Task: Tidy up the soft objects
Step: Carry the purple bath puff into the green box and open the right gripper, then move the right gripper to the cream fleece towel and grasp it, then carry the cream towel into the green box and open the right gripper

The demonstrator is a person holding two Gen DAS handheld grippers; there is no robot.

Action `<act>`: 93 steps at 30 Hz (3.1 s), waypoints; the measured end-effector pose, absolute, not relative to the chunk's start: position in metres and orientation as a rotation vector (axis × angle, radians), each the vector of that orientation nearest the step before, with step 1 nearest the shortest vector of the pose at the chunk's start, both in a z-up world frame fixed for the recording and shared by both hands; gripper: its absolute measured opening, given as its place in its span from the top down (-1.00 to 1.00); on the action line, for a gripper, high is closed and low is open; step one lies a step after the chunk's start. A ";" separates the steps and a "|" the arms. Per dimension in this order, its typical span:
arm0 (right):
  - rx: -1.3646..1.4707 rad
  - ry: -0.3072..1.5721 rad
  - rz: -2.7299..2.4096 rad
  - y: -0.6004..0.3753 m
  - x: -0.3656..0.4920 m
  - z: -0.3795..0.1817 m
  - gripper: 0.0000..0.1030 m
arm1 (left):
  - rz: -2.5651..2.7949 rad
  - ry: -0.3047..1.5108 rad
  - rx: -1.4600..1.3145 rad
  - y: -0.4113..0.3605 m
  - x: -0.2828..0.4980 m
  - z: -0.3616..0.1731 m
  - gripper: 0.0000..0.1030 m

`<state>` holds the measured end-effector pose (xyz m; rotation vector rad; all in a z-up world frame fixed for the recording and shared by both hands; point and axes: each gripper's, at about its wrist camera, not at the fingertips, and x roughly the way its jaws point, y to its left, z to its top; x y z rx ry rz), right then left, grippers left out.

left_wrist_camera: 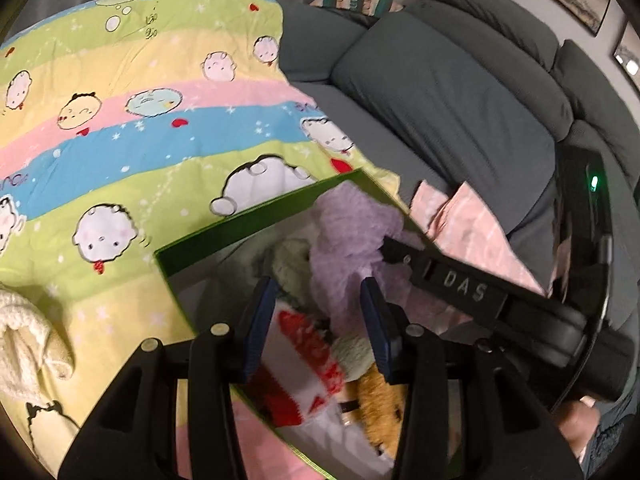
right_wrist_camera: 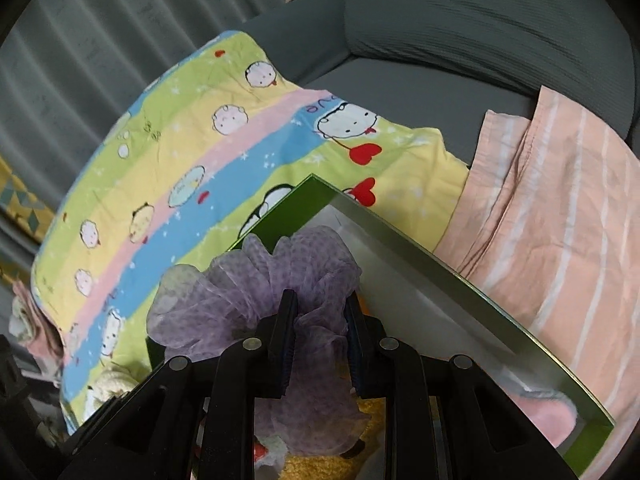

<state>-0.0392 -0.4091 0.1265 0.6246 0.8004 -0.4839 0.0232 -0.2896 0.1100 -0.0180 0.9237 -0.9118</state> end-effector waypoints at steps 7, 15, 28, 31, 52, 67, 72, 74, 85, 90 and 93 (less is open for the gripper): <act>0.561 0.792 -0.577 -0.401 -0.051 0.145 -0.56 | -0.872 0.892 -0.014 -0.260 0.020 0.119 -0.49; 0.447 0.721 -0.538 -0.360 -0.060 0.189 -0.69 | -0.760 0.835 -0.112 -0.188 0.026 0.142 -0.68; 0.534 0.827 -0.006 -0.247 0.024 0.169 -0.75 | -0.371 0.857 -0.211 -0.054 0.059 0.109 -0.76; 0.555 0.912 0.050 -0.224 0.058 0.141 -0.75 | -0.335 0.899 -0.225 -0.040 0.068 0.087 -0.76; 0.547 1.100 0.195 -0.176 0.134 0.040 0.23 | -0.361 0.955 -0.221 -0.051 0.108 0.020 0.23; 0.571 0.722 0.059 -0.245 -0.014 0.175 0.26 | -0.621 0.746 -0.120 -0.114 0.020 0.129 0.28; 0.573 0.634 -0.042 -0.275 -0.066 0.198 0.26 | -0.739 0.679 -0.073 -0.150 -0.018 0.163 0.28; 0.580 0.622 -0.087 -0.286 -0.080 0.199 0.26 | -0.786 0.671 -0.054 -0.165 -0.031 0.169 0.28; 0.665 0.688 -0.295 -0.353 -0.114 0.155 0.26 | -0.995 0.799 0.011 -0.250 -0.051 0.138 0.28; 0.705 0.735 -0.310 -0.368 -0.109 0.133 0.26 | -1.008 0.872 0.028 -0.268 -0.050 0.119 0.27; 0.727 0.747 -0.323 -0.368 -0.107 0.127 0.25 | -0.993 0.904 0.039 -0.275 -0.047 0.110 0.14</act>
